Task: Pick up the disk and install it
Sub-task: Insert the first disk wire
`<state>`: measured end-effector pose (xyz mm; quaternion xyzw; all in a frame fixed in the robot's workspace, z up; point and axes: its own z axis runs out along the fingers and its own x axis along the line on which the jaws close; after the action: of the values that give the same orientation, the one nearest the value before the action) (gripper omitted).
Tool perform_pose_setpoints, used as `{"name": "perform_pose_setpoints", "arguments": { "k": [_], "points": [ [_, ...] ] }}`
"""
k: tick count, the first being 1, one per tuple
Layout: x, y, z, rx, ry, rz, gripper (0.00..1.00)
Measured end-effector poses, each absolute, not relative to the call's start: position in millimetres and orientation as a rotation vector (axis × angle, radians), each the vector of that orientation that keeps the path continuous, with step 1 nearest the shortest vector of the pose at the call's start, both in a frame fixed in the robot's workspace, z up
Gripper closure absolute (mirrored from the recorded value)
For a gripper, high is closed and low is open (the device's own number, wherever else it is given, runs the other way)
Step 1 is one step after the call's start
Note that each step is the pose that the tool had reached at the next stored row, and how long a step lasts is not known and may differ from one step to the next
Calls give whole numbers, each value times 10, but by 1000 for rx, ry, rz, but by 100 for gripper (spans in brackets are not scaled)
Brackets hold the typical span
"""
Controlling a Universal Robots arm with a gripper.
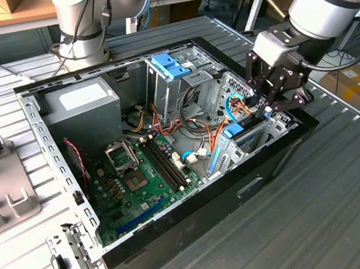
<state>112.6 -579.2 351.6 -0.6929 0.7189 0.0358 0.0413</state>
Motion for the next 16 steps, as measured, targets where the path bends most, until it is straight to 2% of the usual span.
{"name": "perform_pose_setpoints", "arguments": {
  "k": [4,7,16],
  "points": [
    [1126,-5791,3529,-2115,2194,127,70],
    [1133,-5791,3492,-2115,2196,138,89],
    [1193,-5794,3448,-2121,2204,160,89]
  ]
}}
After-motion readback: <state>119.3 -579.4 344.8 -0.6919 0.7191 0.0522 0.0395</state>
